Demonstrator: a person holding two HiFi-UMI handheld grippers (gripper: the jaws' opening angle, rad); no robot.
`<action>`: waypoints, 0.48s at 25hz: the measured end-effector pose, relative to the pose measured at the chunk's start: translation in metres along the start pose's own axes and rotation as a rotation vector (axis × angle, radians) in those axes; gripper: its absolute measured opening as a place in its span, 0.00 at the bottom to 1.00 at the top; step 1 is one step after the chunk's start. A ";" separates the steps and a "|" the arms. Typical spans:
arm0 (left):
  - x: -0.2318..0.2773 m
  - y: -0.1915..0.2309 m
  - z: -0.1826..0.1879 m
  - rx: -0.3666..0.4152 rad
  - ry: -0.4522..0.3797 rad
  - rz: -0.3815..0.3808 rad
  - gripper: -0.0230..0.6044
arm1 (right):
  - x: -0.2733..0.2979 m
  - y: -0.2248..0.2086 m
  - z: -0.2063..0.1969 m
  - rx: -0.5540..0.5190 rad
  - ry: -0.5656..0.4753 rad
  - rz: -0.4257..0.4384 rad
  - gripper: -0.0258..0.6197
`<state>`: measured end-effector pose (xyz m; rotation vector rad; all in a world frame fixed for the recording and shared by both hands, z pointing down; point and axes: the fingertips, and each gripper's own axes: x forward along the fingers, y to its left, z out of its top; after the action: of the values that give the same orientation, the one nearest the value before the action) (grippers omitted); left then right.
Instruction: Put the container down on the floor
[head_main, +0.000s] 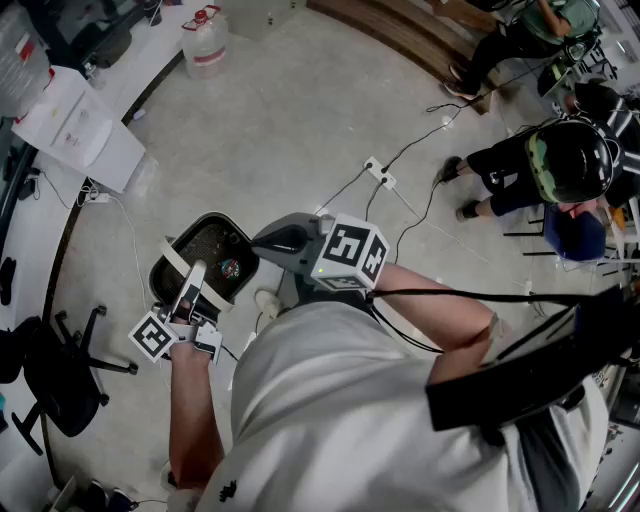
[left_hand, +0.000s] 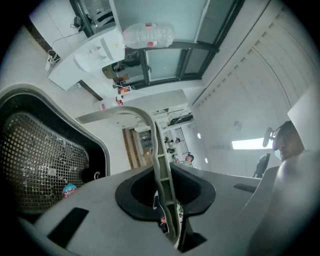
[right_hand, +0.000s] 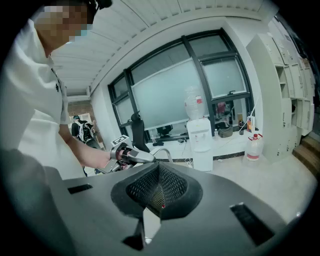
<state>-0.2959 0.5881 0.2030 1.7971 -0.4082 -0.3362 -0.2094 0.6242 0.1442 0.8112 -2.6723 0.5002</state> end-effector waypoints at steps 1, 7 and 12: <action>0.001 0.000 -0.002 -0.002 0.002 -0.001 0.13 | -0.001 0.000 -0.001 -0.001 0.002 0.000 0.06; 0.029 -0.010 -0.012 -0.013 0.024 -0.034 0.13 | -0.015 -0.002 -0.002 0.017 0.005 -0.002 0.06; 0.093 -0.009 -0.022 -0.019 0.066 -0.042 0.14 | -0.043 -0.045 -0.020 0.062 0.014 0.006 0.06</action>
<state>-0.2019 0.5686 0.1984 1.7950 -0.3199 -0.3084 -0.1453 0.6175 0.1564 0.8142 -2.6591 0.5911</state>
